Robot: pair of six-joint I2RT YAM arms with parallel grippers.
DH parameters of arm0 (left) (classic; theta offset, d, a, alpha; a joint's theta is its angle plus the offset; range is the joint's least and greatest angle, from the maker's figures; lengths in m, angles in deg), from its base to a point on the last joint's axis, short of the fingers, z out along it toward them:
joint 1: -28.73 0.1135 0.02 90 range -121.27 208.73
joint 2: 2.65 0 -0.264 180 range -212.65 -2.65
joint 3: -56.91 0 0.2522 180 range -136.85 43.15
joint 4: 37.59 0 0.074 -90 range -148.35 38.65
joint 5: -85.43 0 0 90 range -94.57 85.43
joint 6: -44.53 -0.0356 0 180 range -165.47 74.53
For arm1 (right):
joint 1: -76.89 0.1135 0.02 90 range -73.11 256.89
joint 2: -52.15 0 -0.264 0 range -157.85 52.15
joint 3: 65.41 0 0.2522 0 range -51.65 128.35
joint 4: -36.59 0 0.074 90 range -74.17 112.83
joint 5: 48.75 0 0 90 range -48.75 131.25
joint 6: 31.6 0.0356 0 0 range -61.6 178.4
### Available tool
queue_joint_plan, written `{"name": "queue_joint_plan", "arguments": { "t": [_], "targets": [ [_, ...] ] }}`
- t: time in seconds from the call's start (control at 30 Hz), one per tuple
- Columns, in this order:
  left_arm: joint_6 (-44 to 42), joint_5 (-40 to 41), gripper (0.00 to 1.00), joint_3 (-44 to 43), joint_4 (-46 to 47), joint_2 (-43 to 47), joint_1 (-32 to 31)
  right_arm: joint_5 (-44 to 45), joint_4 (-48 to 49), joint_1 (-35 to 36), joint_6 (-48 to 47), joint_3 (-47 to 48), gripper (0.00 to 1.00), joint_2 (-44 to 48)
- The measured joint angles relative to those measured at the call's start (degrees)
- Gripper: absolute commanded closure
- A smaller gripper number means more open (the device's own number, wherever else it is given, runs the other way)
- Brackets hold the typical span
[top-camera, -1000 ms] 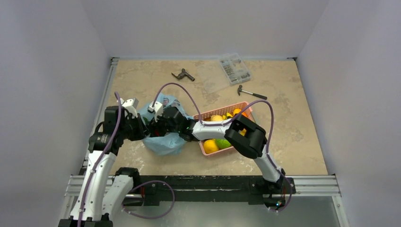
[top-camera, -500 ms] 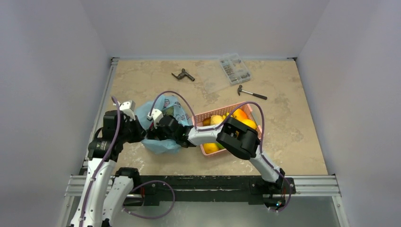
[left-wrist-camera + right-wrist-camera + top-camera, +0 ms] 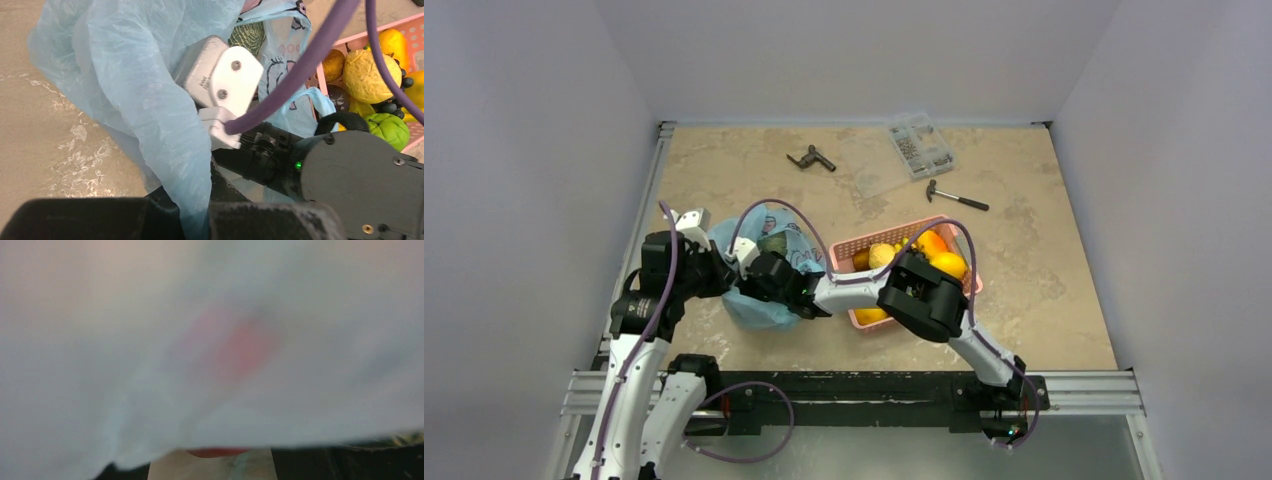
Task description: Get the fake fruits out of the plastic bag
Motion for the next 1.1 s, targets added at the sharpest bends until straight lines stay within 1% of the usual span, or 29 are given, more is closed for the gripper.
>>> {"name": "queue_joint_plan", "arguments": {
  "t": [0.13,0.17,0.3,0.47,0.7,0.9,1.1],
  "targets": [
    [0.37,-0.22,1.00,0.00,0.46,0.15,0.02,-0.37,-0.13,-0.11,1.09,-3.72,0.99,4.70],
    [0.70,-0.33,1.00,-0.15,1.09,0.33,0.00,-0.46,-0.04,-0.20,1.51,-4.92,1.00,6.21],
    [1.51,-2.14,1.00,-0.79,2.99,2.05,-0.63,-1.81,0.90,-1.20,3.21,-8.39,1.00,10.10],
    [1.38,0.15,1.00,-0.87,2.51,3.23,-0.57,-3.39,4.31,-2.03,5.33,-12.74,1.00,14.88],
    [1.42,3.34,1.00,-0.85,1.16,5.40,-0.57,-2.38,6.84,-3.10,7.39,-15.32,1.00,19.45],
    [1.92,6.51,1.00,-0.83,0.24,7.91,-0.57,-1.36,6.19,-3.19,8.17,-17.97,1.00,21.27],
    [2.43,7.98,1.00,-0.83,-0.15,6.86,-0.57,-1.95,3.28,-3.17,7.91,-23.06,1.00,27.61]
  ]
}}
